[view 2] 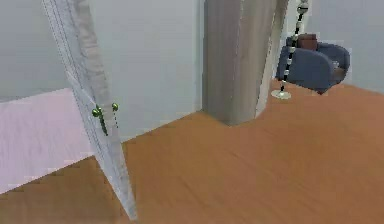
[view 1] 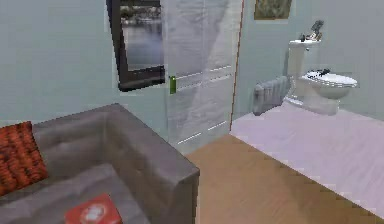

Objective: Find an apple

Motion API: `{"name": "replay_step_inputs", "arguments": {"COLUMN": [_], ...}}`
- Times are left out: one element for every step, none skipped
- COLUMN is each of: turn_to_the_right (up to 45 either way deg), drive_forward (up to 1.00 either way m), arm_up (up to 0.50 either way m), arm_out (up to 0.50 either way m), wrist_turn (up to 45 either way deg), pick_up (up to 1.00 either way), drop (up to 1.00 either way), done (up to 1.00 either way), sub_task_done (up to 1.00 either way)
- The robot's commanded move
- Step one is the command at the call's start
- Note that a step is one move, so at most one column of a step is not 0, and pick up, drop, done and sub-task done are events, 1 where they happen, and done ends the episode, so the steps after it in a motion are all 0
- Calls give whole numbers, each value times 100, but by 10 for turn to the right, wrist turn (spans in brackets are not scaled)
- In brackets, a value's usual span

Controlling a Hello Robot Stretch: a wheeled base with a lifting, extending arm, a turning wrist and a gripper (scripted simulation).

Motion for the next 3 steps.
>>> {"name": "replay_step_inputs", "arguments": {"turn_to_the_right": [390, 0, 150], "drive_forward": [0, 80, 0], "arm_up": [0, 0, 0], "arm_out": [0, 0, 0], "wrist_turn": [0, 0, 0], "pick_up": [0, 0, 0], "drop": [0, 0, 0], "done": [0, 0, 0], "sub_task_done": [0, 0, 0]}}
